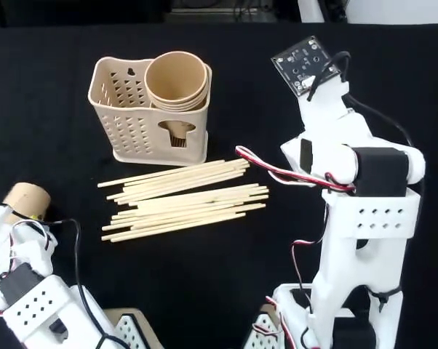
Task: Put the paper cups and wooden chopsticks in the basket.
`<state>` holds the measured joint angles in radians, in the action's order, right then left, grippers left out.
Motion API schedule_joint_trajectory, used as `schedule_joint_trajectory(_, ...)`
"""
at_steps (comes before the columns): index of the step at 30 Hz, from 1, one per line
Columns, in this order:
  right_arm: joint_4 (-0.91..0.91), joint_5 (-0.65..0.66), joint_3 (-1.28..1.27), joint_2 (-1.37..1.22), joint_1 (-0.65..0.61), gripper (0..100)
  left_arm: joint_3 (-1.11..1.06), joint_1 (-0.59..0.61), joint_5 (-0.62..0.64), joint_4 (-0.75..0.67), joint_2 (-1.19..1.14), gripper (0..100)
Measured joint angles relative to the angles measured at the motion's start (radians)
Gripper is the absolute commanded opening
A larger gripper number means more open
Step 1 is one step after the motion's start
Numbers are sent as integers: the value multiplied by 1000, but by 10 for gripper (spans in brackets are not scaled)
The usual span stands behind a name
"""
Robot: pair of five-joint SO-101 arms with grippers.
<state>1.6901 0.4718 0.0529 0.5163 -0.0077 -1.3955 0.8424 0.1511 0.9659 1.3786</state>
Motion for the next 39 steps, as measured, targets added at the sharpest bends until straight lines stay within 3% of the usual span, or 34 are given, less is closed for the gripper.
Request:
schedule_joint_trajectory(7, 20, 0, 0, 0, 21, 19, 43, 2, -21, 69, 0, 29)
schedule_joint_trajectory(16, 20, 3, -71, 0, 160, 19, 253, 0, -29, 219, 0, 29)
schedule_joint_trajectory(26, 9, 124, -347, 0, 489, 19, 715, 0, -354, 364, -2, 28)
schedule_joint_trajectory(31, -184, 150, -658, 0, 542, 19, 1023, -109, -422, 425, -75, 28)
schedule_joint_trajectory(39, -644, 91, -1063, 0, 471, 19, 1568, -454, -420, 609, -485, 27)
